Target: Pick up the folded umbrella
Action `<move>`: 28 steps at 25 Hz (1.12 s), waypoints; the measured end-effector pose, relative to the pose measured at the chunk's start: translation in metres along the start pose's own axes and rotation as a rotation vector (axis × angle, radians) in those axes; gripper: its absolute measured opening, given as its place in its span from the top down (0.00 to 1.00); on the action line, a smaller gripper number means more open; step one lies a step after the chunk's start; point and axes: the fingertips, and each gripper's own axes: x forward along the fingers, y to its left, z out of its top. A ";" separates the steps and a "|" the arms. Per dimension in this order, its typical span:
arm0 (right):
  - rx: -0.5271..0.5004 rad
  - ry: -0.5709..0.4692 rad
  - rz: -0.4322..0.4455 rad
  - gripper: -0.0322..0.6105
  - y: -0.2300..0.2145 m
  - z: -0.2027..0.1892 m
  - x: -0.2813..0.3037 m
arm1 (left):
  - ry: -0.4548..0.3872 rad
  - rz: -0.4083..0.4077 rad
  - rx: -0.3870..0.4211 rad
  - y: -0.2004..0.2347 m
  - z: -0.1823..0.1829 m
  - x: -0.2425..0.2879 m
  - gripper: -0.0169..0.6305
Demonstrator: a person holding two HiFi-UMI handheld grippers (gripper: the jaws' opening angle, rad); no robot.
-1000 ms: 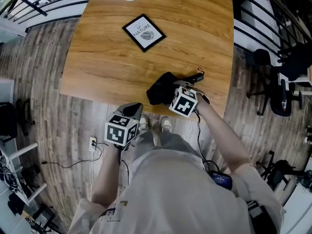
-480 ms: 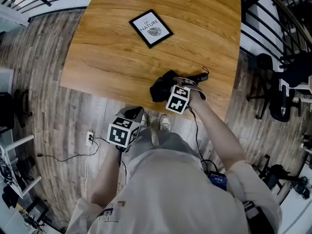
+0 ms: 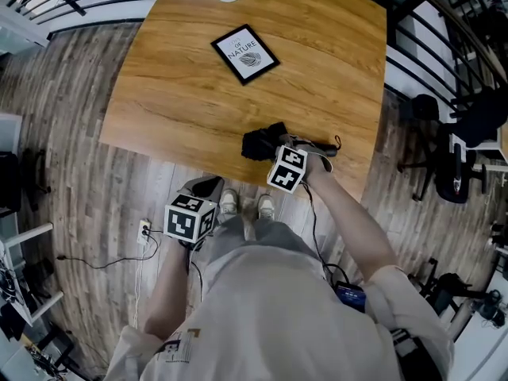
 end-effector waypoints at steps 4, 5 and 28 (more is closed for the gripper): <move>0.127 -0.058 0.024 0.76 -0.009 0.008 -0.010 | -0.015 0.007 0.025 0.001 0.012 -0.004 0.95; 0.113 -0.066 0.022 0.74 -0.008 0.009 -0.010 | -0.018 0.006 0.030 0.000 0.013 -0.005 0.95; 0.176 -0.059 0.120 0.53 -0.015 0.008 0.038 | 0.050 -0.005 0.028 -0.007 -0.007 0.001 0.95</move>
